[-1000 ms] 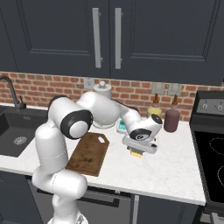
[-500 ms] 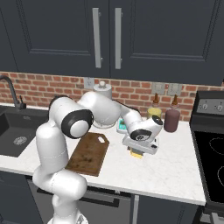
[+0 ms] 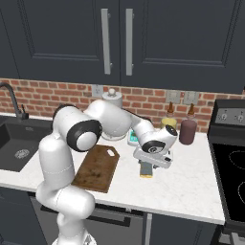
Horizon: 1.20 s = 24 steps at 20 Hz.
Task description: Pick up the sponge from the counter and clean the cutting board by briefly scrubbing or pressing down on the cutting board. Once finished, release the sponge.
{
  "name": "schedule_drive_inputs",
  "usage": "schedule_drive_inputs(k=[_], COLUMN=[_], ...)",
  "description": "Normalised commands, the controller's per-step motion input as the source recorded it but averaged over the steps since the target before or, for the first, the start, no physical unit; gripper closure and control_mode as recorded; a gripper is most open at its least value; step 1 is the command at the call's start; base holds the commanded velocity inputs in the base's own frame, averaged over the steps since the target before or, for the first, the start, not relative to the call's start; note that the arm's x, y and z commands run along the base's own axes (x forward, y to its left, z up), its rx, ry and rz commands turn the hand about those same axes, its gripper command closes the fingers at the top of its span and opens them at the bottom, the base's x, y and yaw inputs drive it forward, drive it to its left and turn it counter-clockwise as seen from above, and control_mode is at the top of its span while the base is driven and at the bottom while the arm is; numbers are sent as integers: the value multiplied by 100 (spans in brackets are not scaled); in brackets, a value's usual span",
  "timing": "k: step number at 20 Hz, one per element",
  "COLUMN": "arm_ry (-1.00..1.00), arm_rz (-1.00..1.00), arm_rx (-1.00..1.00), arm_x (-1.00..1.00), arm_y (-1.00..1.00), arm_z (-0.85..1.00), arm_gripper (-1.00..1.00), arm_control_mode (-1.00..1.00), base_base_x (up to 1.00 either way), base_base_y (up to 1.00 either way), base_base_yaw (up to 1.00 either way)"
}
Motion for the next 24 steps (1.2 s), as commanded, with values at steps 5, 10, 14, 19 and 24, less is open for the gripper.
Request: schedule_drive_inputs(k=[5, 10, 14, 19, 24], arm_ry=[0, 0, 0, 1, 0], arm_rz=[0, 0, 0, 0, -2], arm_rx=[0, 0, 0, -12, -30], arm_x=[-17, -78, -51, -4, -2], arm_y=[0, 0, 10, 75, 100], arm_z=[13, 63, 98, 100, 95], arm_gripper=[-100, -100, -100, -100, -100], arm_control_mode=[-100, -100, -100, -100, -100], base_base_x=[0, 0, 0, 0, 0], base_base_y=[0, 0, 0, 0, 0], base_base_yaw=[0, 0, 0, 0, 0])
